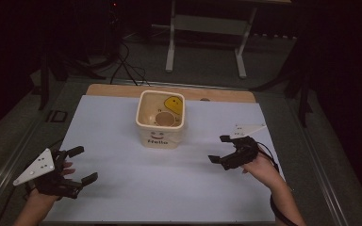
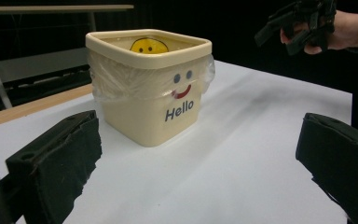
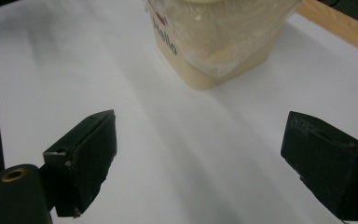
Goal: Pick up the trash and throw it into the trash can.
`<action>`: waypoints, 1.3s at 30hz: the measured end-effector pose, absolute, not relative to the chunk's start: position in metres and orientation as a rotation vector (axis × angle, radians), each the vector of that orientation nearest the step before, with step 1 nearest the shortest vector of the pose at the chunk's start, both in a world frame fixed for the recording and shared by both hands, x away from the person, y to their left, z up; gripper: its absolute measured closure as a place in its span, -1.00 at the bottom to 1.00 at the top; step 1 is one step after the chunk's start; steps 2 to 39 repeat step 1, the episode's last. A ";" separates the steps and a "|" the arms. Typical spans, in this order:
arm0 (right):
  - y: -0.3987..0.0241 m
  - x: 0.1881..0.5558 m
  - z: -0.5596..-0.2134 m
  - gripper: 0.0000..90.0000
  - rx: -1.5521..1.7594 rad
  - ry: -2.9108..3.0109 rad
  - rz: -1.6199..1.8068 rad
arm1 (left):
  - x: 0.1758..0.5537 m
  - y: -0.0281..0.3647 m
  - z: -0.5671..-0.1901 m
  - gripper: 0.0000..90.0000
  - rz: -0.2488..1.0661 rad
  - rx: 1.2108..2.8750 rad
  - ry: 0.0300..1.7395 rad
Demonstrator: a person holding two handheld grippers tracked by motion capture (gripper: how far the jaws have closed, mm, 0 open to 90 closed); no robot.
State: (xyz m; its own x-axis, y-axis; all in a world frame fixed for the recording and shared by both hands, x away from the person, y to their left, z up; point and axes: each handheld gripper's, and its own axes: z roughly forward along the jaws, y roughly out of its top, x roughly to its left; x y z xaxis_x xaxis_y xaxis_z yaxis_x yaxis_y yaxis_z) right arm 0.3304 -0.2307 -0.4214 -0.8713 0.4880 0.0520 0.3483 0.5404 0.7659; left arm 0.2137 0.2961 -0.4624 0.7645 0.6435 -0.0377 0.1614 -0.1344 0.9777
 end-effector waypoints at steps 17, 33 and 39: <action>-0.232 0.330 -0.423 -0.77 0.718 2.607 1.237 | 0.214 0.296 -0.462 -0.98 0.470 1.685 0.643; -0.232 0.330 -0.423 -0.77 0.718 2.607 1.237 | 0.214 0.296 -0.462 -0.98 0.470 1.685 0.643; -0.232 0.330 -0.423 -0.77 0.718 2.607 1.237 | 0.214 0.296 -0.462 -0.98 0.470 1.685 0.643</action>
